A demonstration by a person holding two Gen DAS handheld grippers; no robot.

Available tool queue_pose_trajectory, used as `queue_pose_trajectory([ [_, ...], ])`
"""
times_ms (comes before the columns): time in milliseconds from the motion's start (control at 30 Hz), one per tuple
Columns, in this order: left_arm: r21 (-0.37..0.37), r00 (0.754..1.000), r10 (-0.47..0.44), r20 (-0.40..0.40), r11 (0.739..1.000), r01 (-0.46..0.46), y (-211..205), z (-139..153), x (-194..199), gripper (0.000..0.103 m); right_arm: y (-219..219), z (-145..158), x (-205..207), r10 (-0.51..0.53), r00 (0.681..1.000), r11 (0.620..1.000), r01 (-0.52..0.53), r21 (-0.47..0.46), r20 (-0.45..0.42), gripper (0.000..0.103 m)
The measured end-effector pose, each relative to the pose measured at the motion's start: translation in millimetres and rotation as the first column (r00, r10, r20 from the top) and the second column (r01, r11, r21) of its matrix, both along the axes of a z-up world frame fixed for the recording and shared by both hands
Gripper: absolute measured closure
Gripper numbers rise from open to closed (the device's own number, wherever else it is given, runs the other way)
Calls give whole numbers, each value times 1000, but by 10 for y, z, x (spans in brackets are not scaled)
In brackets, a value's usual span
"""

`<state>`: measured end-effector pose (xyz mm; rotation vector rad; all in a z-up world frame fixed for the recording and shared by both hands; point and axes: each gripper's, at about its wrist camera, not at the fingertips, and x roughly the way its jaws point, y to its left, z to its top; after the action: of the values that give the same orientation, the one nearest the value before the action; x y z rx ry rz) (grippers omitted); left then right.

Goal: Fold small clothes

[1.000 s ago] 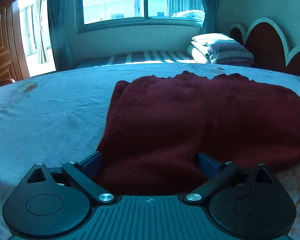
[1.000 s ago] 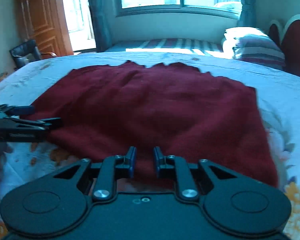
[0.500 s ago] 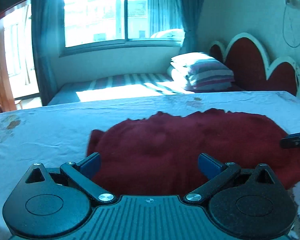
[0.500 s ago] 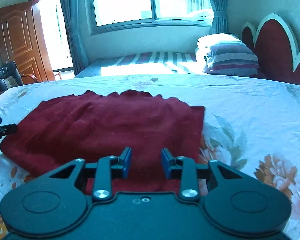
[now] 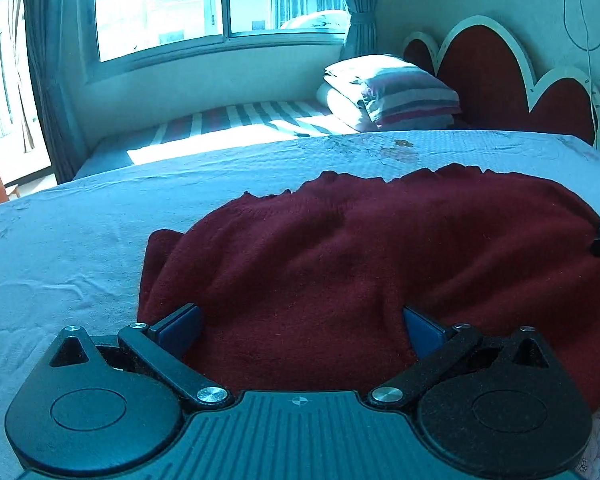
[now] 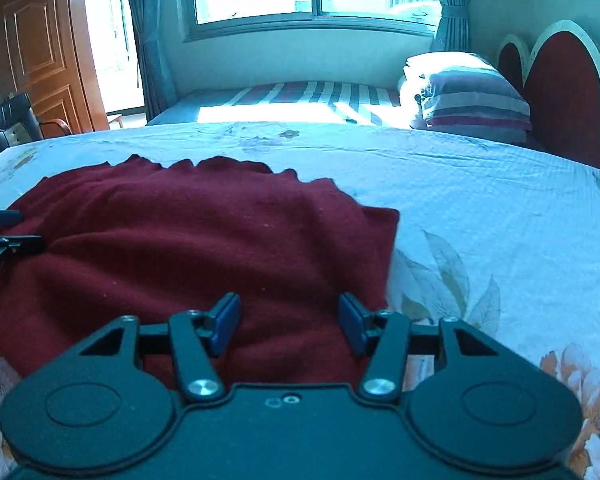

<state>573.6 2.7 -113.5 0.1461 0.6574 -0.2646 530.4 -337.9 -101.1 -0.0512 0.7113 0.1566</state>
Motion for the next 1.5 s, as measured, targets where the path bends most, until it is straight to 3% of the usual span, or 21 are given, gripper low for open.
queue_pose_trajectory([
  [100,46,998,-13,65,999,10,-96,180,-11,0,42,81,-7,36,999,999,-36,-36,-6,53],
  [167,34,996,-23,84,999,20,-141,272,94,0,79,207,-10,48,998,998,-47,-28,49,51],
  [300,-25,1000,25,15,999,-24,-104,240,493,0,166,276,383,51,998,998,-52,21,36,55],
  [400,20,995,80,-52,997,-79,-5,25,673,0,247,158,641,77,997,997,-77,-11,-3,58],
  [467,-81,993,91,-71,992,-96,222,-36,678,0,139,33,705,52,998,998,-53,-26,-34,53],
  [500,-54,994,85,-69,995,-89,242,-32,674,0,29,19,694,43,998,999,-42,24,-36,53],
  [533,-37,995,83,-63,996,-86,248,-10,664,0,-30,23,685,39,999,998,-37,50,-34,53],
  [633,7,996,91,1,996,-91,206,114,573,0,-9,69,670,38,999,999,-38,16,-36,57],
  [800,-60,997,29,74,998,-25,-96,306,578,0,283,231,725,74,996,996,-71,-46,59,53],
  [900,-19,1000,-22,5,1000,22,-355,185,725,0,420,155,880,89,996,995,-88,-35,25,52],
  [967,24,999,-9,-38,1000,10,-386,23,812,0,479,23,942,98,995,991,-98,-92,-10,52],
  [1033,-84,998,14,-59,996,-19,-225,-15,815,0,364,-37,969,72,997,996,-73,-48,-11,44],
  [1133,-11,999,29,-44,999,-30,-204,43,765,0,182,-3,961,34,999,999,-34,-6,-22,44],
  [1333,-24,997,50,-53,998,-51,-115,19,734,0,171,205,713,69,996,998,-70,5,59,45],
  [1400,-23,997,54,-57,998,-56,-114,27,756,0,200,86,763,67,998,996,-67,-64,-1,46],
  [1500,3,997,58,-46,998,-58,-113,96,709,0,40,34,797,46,999,999,-46,-6,-18,49],
])
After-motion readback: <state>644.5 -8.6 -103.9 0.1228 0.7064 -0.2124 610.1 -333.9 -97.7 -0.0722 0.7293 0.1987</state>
